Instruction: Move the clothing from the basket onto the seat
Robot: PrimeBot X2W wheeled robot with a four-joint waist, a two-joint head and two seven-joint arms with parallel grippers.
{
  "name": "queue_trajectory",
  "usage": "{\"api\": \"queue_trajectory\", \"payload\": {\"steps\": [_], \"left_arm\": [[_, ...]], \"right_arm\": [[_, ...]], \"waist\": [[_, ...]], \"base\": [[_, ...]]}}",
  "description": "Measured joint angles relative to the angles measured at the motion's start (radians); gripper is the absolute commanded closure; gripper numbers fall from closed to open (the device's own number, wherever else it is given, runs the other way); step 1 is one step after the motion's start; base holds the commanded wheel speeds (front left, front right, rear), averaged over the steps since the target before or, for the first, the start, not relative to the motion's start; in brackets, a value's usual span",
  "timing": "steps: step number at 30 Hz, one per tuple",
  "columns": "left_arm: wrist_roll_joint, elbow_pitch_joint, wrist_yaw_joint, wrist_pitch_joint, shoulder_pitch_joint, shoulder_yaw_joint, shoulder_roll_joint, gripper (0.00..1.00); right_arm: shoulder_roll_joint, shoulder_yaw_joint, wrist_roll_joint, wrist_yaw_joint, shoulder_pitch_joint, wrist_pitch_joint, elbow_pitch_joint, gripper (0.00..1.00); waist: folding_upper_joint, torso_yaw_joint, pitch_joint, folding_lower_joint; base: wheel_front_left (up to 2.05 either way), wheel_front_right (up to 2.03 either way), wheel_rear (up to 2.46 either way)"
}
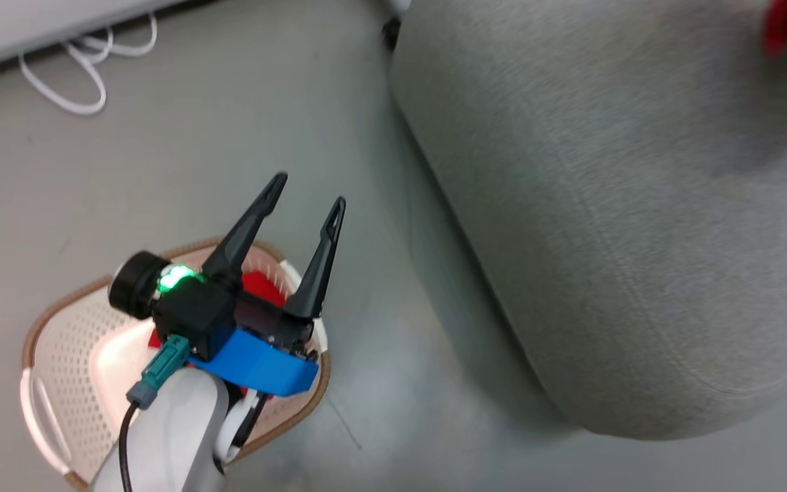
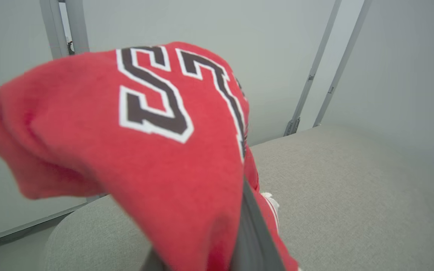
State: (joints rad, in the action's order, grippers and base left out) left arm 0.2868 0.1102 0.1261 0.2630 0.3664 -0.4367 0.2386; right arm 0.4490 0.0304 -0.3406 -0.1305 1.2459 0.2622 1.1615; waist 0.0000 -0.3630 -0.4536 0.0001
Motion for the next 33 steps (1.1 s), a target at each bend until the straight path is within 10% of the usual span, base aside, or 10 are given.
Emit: {"api": "queue_trajectory", "payload": {"steps": [20, 24, 33], "left_arm": [[-0.011, -0.031, 0.0, 0.0, 0.111, -0.041, 0.031, 0.0], [0.005, -0.012, 0.0, 0.0, 0.107, -0.043, 0.015, 0.0], [0.06, 0.052, 0.0, 0.0, -0.025, -0.01, -0.03, 0.0]], "right_arm": [[-0.08, -0.351, 0.172, 0.0, -0.172, 0.0, -0.111, 0.98], [-0.097, -0.365, 0.215, 0.0, -0.203, 0.0, -0.141, 0.0], [-0.142, -0.282, 0.291, 0.0, -0.336, 0.0, -0.126, 0.0]], "waist": [[0.0, 0.162, -0.26, 0.0002], [0.0, 0.158, -0.21, 0.0001], [0.0, 0.15, -0.008, 0.0]], "base": [[0.0, 0.0, 0.0], [0.0, 0.0, 0.0], [0.0, 0.0, 0.0]]}}
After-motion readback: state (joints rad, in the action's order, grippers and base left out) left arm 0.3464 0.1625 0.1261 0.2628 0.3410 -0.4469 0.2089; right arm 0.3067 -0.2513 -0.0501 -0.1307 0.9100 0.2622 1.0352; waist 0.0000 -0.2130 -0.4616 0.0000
